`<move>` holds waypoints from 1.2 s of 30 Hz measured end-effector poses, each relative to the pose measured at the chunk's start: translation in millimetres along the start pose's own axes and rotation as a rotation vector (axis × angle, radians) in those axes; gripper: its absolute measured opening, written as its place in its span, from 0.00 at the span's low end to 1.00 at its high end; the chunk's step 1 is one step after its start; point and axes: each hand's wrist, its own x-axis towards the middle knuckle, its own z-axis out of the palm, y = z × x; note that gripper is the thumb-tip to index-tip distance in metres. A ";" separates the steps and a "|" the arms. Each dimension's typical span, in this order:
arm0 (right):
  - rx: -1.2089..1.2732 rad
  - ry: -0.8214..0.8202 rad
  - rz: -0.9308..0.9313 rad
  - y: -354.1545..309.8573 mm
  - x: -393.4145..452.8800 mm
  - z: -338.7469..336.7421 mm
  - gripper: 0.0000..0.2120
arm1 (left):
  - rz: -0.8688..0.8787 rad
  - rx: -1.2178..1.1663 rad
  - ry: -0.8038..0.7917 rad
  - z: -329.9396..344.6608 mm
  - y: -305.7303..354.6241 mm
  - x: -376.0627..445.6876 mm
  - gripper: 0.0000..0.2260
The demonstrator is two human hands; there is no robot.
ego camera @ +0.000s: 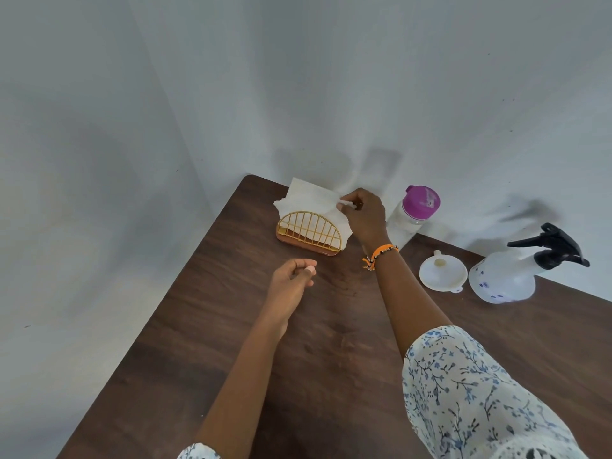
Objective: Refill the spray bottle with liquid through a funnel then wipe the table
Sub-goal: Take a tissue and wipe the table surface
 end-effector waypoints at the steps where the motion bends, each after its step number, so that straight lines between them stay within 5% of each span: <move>1: 0.025 0.010 0.002 -0.5 1.2 -0.1 0.03 | 0.005 0.000 -0.001 0.2 -0.1 0.0 0.06; 12: 0.346 0.135 -0.139 -22.8 -13.1 -8.3 0.09 | 0.027 -0.010 -0.011 4.3 -1.3 -3.3 0.09; 18: 0.387 0.006 -0.144 -6.6 -73.2 -16.0 0.20 | 0.064 -0.095 0.030 1.9 -14.8 -24.7 0.09; 21: 0.240 -0.078 -0.087 22.6 -110.0 -17.1 0.13 | -0.024 -0.190 0.019 0.3 -32.9 -48.8 0.10; 27: -0.475 -0.099 -0.049 65.6 -151.0 -14.9 0.10 | -0.016 0.159 -0.034 -4.0 -91.8 -86.8 0.14; 31: -0.673 -0.236 -0.246 76.2 -184.6 9.2 0.15 | 0.027 0.287 -0.038 -8.2 -120.7 -105.9 0.18; 36: -0.633 -0.413 -0.535 113.7 -244.4 39.5 0.18 | 0.038 0.356 0.143 -22.5 -133.4 -118.1 0.22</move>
